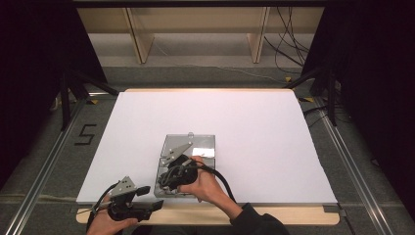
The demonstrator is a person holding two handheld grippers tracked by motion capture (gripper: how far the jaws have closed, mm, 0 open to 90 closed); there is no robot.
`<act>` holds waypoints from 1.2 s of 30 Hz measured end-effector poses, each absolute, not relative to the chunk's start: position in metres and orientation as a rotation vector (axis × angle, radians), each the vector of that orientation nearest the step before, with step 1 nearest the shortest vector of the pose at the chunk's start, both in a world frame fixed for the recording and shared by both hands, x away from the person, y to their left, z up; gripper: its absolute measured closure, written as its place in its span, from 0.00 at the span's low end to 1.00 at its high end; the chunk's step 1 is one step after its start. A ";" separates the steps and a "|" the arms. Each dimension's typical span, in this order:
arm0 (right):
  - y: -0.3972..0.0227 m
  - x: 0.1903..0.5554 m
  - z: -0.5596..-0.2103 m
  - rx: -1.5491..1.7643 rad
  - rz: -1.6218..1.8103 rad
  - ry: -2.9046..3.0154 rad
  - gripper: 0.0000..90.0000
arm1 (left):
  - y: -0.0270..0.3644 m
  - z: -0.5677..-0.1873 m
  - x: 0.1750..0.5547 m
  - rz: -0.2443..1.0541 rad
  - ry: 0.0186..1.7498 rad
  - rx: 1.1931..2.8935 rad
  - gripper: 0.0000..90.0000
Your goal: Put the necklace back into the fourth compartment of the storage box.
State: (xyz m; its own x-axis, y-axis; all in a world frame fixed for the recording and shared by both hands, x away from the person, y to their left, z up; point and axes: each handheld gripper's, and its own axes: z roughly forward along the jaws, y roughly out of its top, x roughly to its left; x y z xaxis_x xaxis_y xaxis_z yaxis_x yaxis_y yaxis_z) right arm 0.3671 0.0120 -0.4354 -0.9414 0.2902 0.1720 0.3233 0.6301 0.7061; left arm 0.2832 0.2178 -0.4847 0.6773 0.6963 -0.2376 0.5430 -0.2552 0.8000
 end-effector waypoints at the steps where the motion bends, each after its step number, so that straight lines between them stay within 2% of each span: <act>1: 0.013 0.367 -0.438 -0.516 -1.226 -2.796 0.83 | 0.218 -0.484 0.283 0.204 0.970 1.939 0.27; 17: 0.020 0.369 -0.459 -0.559 -1.124 -2.763 0.82 | 0.218 -0.485 0.283 0.196 0.964 1.947 0.27; 20: 0.019 0.370 -0.457 -0.570 -1.137 -2.753 0.75 | 0.217 -0.485 0.283 0.194 0.972 1.946 0.27; 26: 0.014 0.373 -0.450 -0.509 -1.215 -2.760 0.73 | 0.217 -0.485 0.283 0.193 0.972 1.935 0.27; 36: -0.013 0.377 -0.435 -0.610 -1.314 -2.733 0.71 | 0.218 -0.483 0.283 0.203 0.967 1.947 0.27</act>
